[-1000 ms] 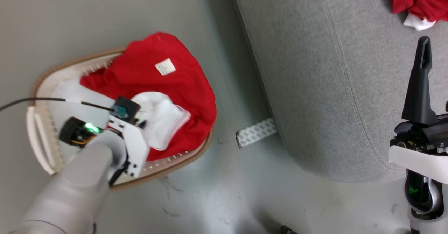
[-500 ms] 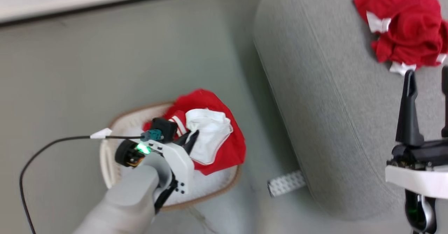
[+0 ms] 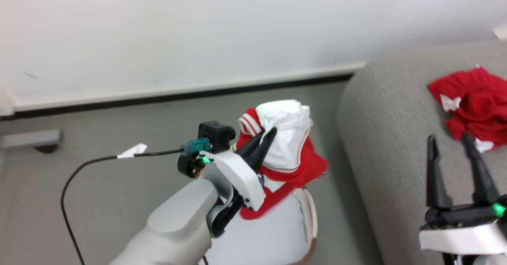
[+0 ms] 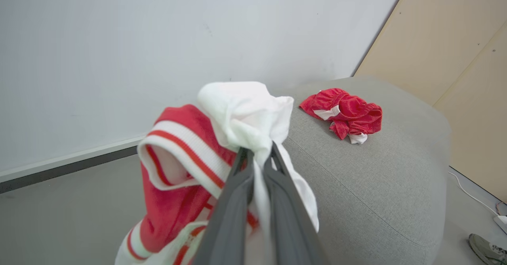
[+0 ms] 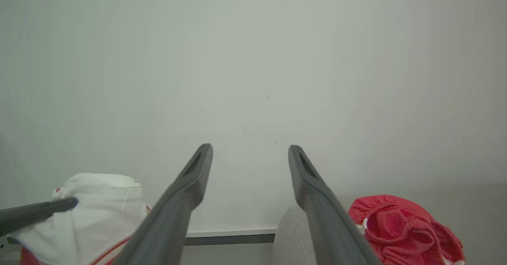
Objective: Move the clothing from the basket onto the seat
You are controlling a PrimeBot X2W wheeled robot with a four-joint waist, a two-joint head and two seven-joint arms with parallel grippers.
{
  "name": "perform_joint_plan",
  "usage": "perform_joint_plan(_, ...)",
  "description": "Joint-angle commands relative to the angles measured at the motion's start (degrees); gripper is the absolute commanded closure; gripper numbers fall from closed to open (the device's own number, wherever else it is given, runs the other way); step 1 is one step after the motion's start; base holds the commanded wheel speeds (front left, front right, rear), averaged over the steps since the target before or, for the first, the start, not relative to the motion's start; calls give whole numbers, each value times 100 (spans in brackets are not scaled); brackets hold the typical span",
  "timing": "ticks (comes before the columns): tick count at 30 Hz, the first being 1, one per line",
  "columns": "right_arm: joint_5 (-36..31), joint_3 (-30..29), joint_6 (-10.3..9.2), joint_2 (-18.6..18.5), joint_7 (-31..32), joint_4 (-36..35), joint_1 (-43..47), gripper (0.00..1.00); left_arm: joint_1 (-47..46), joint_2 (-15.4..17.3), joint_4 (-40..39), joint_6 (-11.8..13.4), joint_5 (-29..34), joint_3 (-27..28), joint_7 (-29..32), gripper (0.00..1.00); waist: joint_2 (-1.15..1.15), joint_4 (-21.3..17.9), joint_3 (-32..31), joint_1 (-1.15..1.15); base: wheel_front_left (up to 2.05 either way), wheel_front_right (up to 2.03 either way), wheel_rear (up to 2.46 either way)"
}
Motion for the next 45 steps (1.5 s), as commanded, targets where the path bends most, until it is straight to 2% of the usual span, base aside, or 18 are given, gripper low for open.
perform_joint_plan(1, 53, 73, -13, -53, 6, 103, 162, 0, -18, 18, -171, 8, 101, 89, -12, 100, 0, 407, -443, 2, 0, 0, 0)
perform_joint_plan(12, 247, 502, -13, -152, 6, 450, 323, 0, -340, 125, -1295, 84, 438, 679, -13, 100, 0, 643, -755, 2, 0, 0, 0)
perform_joint_plan(17, 274, 604, -13, -185, 6, 503, 330, 0, -325, 227, -1691, 239, 488, 733, -12, 100, 0, 696, -759, 2, 0, 0, 0)
perform_joint_plan(25, 207, 858, -13, -272, 6, 784, 283, 0, -105, 299, -2041, 346, 435, 698, 7, 100, 0, 777, -711, 2, 0, 0, 0)
perform_joint_plan(32, 118, 1286, -13, -513, 6, 1523, -104, 0, 9, 244, -2286, 368, 419, 578, 74, 100, 0, 893, -713, 2, 0, 0, 0)
perform_joint_plan(38, 326, 1974, -14, -697, 5, 2279, -627, 0, 94, 230, -2509, 324, 448, 387, 183, 100, 0, 1135, -756, 2, 0, 0, 0)
perform_joint_plan(45, 248, 2616, -14, -817, 21, 3204, -1278, 0, 188, 134, -2723, 297, 437, 173, 328, 100, 0, 1451, -820, 2, 0, 0, 0)
